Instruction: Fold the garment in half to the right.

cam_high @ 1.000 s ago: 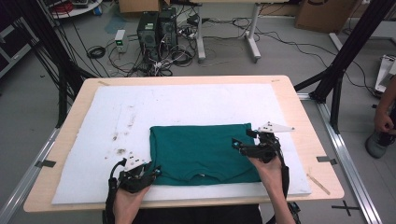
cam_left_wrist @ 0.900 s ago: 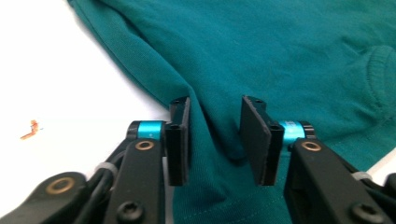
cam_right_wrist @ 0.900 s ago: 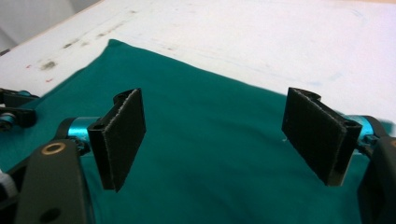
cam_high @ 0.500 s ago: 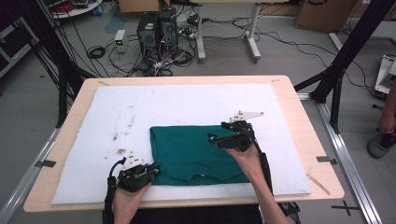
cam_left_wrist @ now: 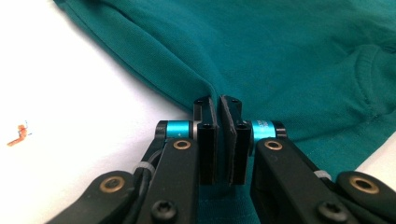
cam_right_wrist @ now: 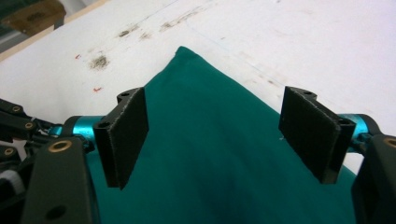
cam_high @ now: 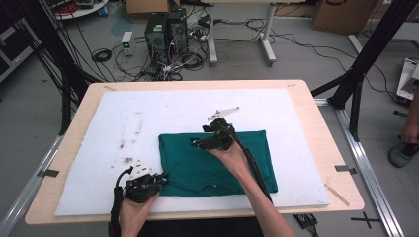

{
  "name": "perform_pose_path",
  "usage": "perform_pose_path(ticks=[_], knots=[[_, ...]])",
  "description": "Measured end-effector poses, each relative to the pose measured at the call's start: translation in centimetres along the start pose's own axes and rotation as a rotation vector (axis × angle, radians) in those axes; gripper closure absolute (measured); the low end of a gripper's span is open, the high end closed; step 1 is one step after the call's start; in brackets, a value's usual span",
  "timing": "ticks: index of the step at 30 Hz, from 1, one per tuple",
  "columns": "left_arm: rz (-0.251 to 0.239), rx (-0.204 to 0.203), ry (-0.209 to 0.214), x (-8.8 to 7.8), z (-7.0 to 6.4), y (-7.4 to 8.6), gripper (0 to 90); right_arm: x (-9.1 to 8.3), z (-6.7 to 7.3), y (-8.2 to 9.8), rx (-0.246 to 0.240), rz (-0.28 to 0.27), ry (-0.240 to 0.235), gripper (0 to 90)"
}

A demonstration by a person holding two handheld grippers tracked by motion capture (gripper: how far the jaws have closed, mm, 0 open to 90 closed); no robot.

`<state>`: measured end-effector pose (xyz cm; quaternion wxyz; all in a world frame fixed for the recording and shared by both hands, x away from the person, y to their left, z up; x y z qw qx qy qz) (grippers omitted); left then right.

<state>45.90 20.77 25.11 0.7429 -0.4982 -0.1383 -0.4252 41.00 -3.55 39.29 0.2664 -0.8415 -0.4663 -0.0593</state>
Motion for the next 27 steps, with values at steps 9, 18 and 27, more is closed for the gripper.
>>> perform_pose_path(ticks=[9,18,27], knots=[[-0.002,0.011,-0.006,0.0,-0.1,0.0,85.2,3.3,-0.3,-1.5,0.032,0.043,-0.045,26.8],[-0.003,0.003,-0.002,0.0,-0.1,0.0,85.2,6.2,-0.4,-3.2,0.037,0.078,-0.075,29.8],[-0.005,0.003,-0.001,0.0,-0.1,0.0,85.2,9.7,0.7,-5.2,-0.004,0.131,-0.096,35.3]])
Point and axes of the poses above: each handheld gripper's, and its own axes: x roughly forward along the jaws, y roughly out of its underside, z roughly to its left, the point moved 2 cm from there along x, roughly forward along the jaws, and after that the axes turned 6 degrees about -x, right-handed, at the moved point
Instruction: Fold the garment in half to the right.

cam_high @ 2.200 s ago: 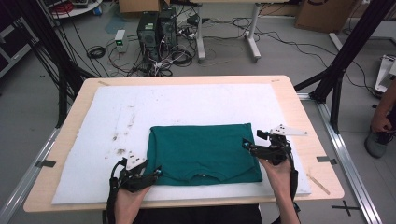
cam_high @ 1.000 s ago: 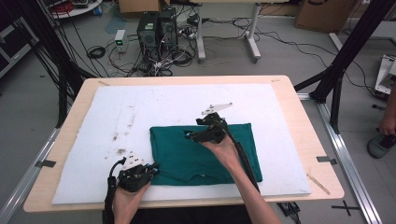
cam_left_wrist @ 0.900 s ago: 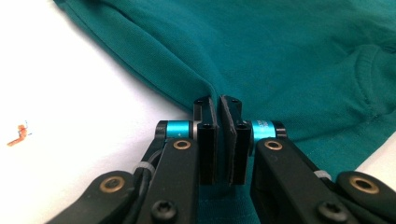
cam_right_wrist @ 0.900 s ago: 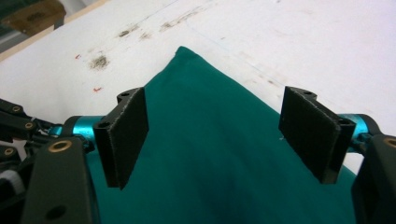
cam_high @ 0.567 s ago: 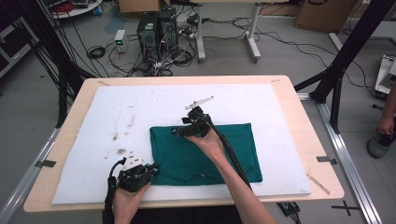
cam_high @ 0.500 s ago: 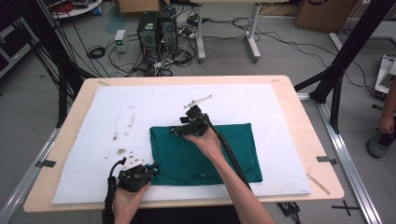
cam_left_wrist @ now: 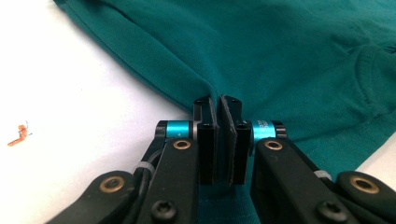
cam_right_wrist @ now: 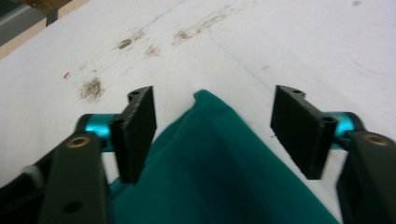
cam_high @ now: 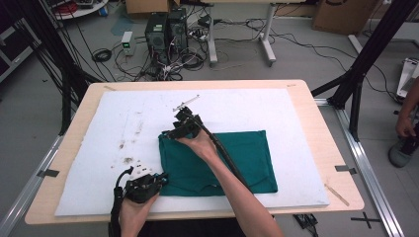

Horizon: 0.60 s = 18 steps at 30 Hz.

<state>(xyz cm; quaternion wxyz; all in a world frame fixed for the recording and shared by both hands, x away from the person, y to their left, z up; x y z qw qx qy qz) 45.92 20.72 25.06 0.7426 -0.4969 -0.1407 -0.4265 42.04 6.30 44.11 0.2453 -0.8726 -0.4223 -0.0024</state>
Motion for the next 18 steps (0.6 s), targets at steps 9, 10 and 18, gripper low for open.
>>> perform_pose_path(ticks=[9,10,18], knots=[[0.001,-0.003,0.001,0.0,0.0,0.0,85.2,3.3,0.3,-0.1,0.012,0.044,-0.031,44.6],[0.001,-0.004,0.001,0.0,0.0,0.0,85.1,3.4,0.3,-0.1,0.015,0.049,-0.026,46.1],[0.001,-0.003,0.001,0.0,0.0,0.0,85.1,4.3,0.0,0.0,0.005,0.075,-0.013,59.9]])
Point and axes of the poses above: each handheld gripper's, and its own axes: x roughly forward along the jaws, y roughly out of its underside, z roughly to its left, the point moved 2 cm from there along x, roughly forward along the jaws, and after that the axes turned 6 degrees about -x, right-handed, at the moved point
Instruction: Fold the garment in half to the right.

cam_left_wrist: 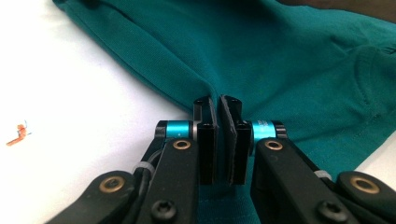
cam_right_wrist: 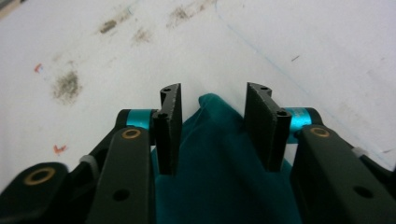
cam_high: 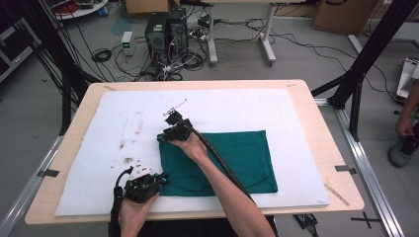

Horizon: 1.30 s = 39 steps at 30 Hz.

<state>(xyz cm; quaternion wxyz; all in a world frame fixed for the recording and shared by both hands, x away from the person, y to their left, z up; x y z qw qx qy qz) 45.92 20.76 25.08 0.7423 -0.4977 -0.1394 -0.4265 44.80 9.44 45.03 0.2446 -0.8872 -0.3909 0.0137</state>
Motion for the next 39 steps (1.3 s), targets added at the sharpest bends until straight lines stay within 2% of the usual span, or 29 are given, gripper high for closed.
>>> perform_pose_path(ticks=[3,8,13,17,20,27,30,32,35,39], knots=[[0.001,0.002,0.0,0.0,0.0,0.0,85.1,0.3,0.3,0.0,-0.018,0.017,0.032,65.1],[0.001,0.001,0.0,0.0,0.0,0.0,85.1,0.3,0.2,0.1,-0.006,0.015,0.039,78.5],[0.001,0.005,0.001,0.0,0.0,0.0,85.1,0.4,0.3,0.1,-0.014,0.017,0.05,83.2],[-0.011,-0.005,0.021,-0.3,0.1,-0.1,85.4,0.2,0.1,0.0,-0.003,0.009,0.039,85.0],[-0.042,-0.017,0.048,-0.9,0.3,-0.1,85.4,-0.5,0.3,-0.3,0.003,-0.018,0.025,85.4],[-0.086,0.002,0.058,-2.4,0.2,-0.7,85.4,-2.1,0.7,-1.4,-0.006,-0.069,0.003,85.7],[-0.102,0.014,0.051,-3.2,0.3,-1.0,85.4,-2.2,0.9,-1.7,-0.01,-0.081,-0.005,85.7],[-0.101,0.011,0.049,-3.6,0.6,-1.0,85.4,-2.0,1.0,-1.8,-0.015,-0.089,-0.01,85.7],[-0.123,0.002,0.06,-4.3,1.0,-1.0,85.4,-1.9,1.3,-2.2,-0.003,-0.104,-0.029,85.7],[-0.138,-0.007,0.079,-4.9,1.4,-1.0,85.4,-2.2,1.8,-2.8,-0.034,-0.109,-0.022,85.6]])
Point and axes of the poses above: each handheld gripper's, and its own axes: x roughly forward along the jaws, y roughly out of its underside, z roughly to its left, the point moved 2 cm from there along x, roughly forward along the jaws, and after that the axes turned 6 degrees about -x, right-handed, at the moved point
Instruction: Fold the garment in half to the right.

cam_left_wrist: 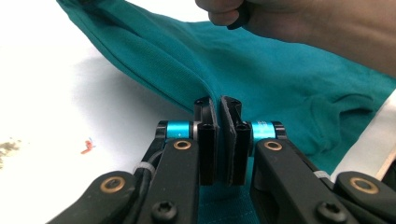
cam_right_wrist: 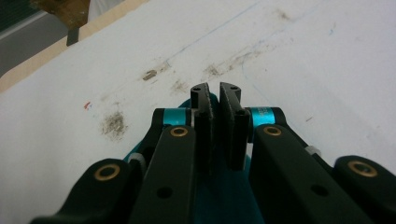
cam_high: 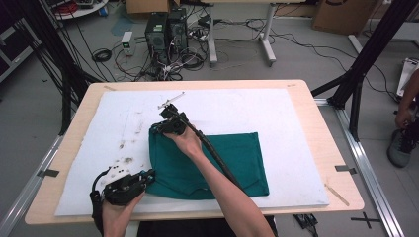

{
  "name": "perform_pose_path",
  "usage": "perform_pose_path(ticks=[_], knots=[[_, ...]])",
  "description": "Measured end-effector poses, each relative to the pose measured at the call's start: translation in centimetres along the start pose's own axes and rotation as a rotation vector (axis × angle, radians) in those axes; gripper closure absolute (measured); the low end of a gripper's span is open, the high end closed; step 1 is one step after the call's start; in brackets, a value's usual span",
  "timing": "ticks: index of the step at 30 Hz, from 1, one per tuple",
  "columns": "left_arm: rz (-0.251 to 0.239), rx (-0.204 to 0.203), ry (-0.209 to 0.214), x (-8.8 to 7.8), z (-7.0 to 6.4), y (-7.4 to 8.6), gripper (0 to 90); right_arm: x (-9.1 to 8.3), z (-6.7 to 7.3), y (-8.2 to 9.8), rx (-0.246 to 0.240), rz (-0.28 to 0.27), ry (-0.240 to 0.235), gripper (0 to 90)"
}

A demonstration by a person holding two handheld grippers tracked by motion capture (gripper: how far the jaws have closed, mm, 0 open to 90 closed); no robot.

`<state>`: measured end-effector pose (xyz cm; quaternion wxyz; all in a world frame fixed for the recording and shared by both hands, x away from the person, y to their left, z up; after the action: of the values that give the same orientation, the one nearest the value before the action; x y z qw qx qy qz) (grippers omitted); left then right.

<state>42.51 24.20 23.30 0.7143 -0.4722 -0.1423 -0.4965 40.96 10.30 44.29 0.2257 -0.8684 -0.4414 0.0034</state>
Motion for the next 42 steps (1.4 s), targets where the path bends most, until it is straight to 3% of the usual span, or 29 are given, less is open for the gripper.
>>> perform_pose_path(ticks=[3,7,10,13,19,24,30,35,42], knots=[[0.008,-0.008,0.021,0.2,0.0,0.0,85.4,-0.3,-0.2,0.1,-0.009,0.013,0.006,85.6],[-0.01,-0.015,0.066,0.5,-0.7,-0.3,85.4,-1.0,-0.6,0.3,0.011,0.002,-0.023,85.7],[0.004,0.001,0.091,1.0,-1.1,-0.5,85.4,-1.7,-0.8,0.5,-0.006,0.01,-0.03,85.7],[0.001,0.001,0.129,1.5,-1.6,-0.8,85.4,-2.6,-1.3,0.8,0.015,0.006,-0.041,85.8],[0.008,0.02,0.165,2.7,-3.0,-1.6,85.3,-4.7,-2.5,1.9,0.077,-0.033,-0.054,86.0],[0.028,0.041,0.186,4.1,-4.2,-1.8,85.3,-6.5,-3.5,3.3,0.105,-0.038,-0.037,86.1],[0.03,0.041,0.222,5.7,-5.7,-2.5,85.3,-8.7,-3.9,3.8,0.072,-0.037,0.01,86.1],[0.05,0.071,0.228,7.4,-7.5,-3.2,85.3,-10.2,-4.9,5.1,0.094,-0.035,0.051,86.1],[0.062,0.079,0.281,9.2,-9.2,-3.6,85.3,-12.8,-6.0,6.7,0.098,-0.026,0.085,86.1]])
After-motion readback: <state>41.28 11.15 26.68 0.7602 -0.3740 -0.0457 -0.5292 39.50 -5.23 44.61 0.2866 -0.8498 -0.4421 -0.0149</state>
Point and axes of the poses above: each handheld gripper's, and its own axes: x roughly forward along the jaws, y roughly out of its underside, z roughly to its left, the point moved 2 cm from there along x, roughly forward along the jaws, and after that the axes turned 6 degrees about -x, right-handed, at the moved point
